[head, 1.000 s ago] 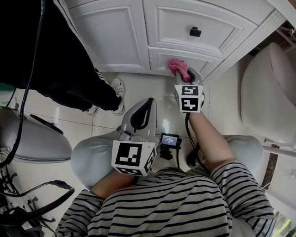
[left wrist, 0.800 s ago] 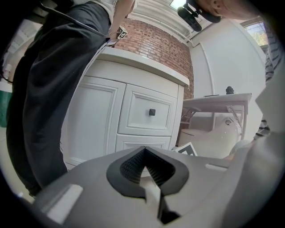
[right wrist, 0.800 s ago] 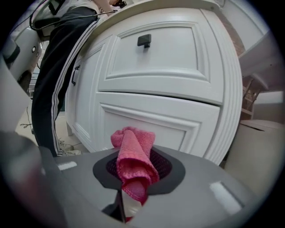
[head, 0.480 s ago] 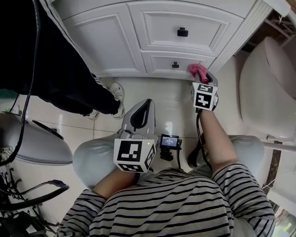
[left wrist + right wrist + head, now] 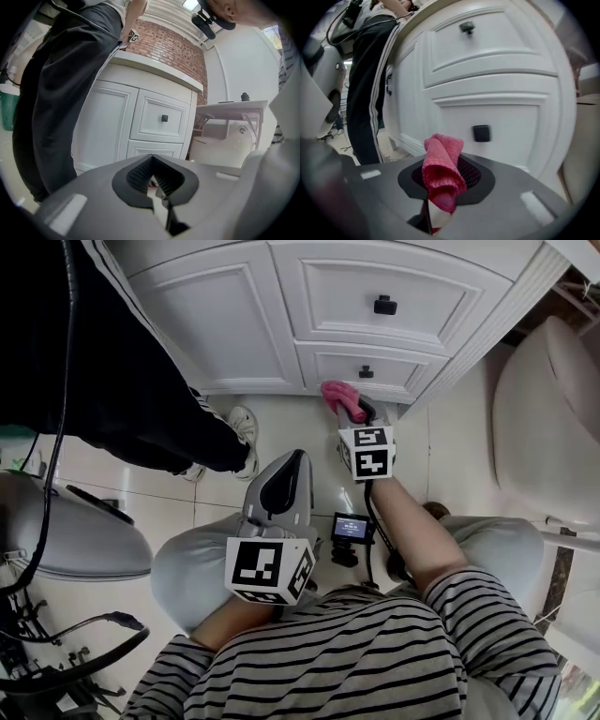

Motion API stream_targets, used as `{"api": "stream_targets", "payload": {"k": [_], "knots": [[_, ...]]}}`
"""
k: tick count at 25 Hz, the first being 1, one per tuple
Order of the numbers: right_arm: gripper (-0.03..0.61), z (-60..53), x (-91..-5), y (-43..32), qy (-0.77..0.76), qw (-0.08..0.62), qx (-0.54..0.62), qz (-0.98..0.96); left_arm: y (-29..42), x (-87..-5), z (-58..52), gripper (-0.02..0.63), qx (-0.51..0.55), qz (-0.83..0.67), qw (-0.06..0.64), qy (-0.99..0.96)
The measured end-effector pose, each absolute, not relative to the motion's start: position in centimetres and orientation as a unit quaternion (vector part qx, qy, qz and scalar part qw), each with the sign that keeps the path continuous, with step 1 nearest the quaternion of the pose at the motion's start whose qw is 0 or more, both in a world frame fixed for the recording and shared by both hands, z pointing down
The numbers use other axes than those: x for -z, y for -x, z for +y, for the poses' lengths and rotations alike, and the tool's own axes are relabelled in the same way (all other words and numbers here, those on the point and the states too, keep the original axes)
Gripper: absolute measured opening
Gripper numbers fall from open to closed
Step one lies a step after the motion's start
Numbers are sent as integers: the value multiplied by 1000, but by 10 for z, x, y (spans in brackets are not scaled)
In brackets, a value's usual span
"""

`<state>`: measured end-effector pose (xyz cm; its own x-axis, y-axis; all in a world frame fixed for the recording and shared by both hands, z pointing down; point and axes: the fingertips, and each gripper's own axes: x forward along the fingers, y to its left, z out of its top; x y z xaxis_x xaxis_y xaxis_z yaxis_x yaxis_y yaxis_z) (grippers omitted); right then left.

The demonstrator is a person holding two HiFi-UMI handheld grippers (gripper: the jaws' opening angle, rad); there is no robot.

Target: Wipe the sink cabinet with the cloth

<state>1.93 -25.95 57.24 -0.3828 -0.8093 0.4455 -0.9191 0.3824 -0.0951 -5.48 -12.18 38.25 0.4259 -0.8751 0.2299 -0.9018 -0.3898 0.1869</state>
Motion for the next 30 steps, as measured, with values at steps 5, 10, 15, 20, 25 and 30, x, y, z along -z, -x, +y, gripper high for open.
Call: {"api": "stream_targets", "payload": {"k": [5,10,15,20,25,30], "knots": [[91,-287,-603,37,-467,231,-120,-845,63,-386,-123,-6,-48,-539,150,-827],[92,-300,-620,-22,-514,251,-129,-810,64,-387,-126,-6,-44,-538,152,-828],[94,-293,-619,-104,-575,244,-145,-768,52,-385,-129,-6,-45,-528,144,-836],[95,-274,-624,-197,-643,266,-171,-698,44,-382,-122,-6,-51,-524,133,-840],[92,-252,-584,-231,-670,244,-192,-674,45,-375,-118,-6,-50,-530,116,-839],[92,-224,-468,-204,-628,180,-157,-741,36,-358,-105,-6,-39,-527,87,-844]]}}
